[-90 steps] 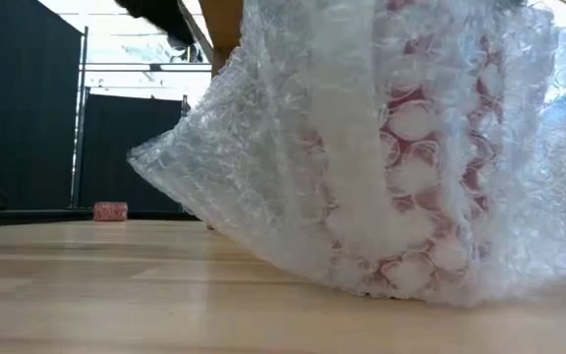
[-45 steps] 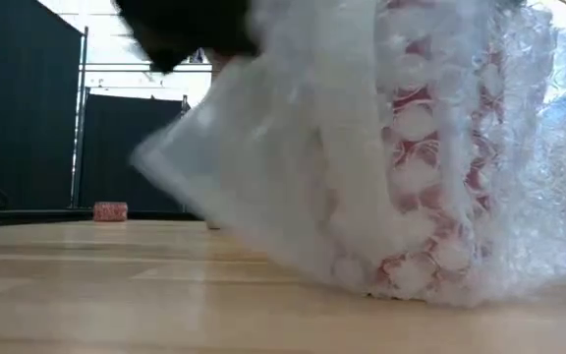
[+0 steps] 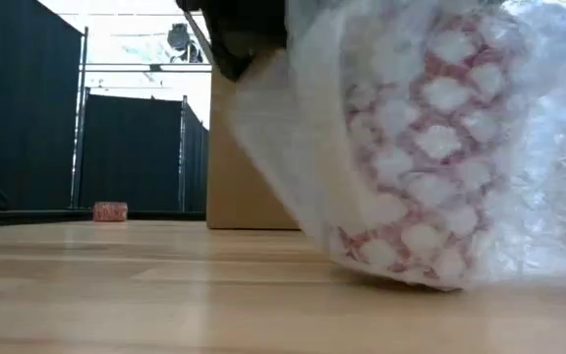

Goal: Wrap mug
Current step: Wrap the red cup with the left transparent bubble wrap

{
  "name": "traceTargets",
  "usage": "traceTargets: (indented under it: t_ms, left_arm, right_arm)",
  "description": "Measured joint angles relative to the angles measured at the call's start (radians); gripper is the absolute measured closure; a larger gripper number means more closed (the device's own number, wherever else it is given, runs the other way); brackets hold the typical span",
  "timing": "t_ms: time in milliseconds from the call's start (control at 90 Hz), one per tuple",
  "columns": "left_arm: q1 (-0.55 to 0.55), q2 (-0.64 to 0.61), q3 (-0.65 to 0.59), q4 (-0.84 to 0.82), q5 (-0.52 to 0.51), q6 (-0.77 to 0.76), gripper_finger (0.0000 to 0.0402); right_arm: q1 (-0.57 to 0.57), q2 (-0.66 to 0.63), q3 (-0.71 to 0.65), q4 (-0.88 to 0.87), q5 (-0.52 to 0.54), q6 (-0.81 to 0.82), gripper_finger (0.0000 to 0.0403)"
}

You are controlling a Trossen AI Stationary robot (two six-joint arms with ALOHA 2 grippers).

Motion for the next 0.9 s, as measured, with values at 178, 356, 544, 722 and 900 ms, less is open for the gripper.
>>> traceTargets:
  t_ms: [178,356,544,722,900]
  left_arm:
    - [0.005,0.022,0.002,0.005,0.009,-0.010,0.0295]
    - [0.005,0.023,0.002,0.003,0.009,-0.009,0.0295]
    - [0.005,0.024,0.002,0.001,0.012,-0.009,0.0295]
    - [0.005,0.025,0.002,0.001,0.012,-0.010,0.0295]
    - [0.005,0.026,0.001,0.002,0.012,-0.010,0.0295]
  right_arm:
    - [-0.003,-0.003,0.000,-0.014,-0.009,-0.001,0.0383]
    - [-0.003,-0.012,0.034,-0.095,-0.044,0.000,0.0383]
    - [-0.002,-0.021,0.088,-0.216,-0.074,-0.007,0.0383]
    - [-0.002,-0.024,0.119,-0.252,-0.060,-0.011,0.0383]
    - [0.003,-0.075,0.137,-0.252,-0.041,0.003,0.0383]
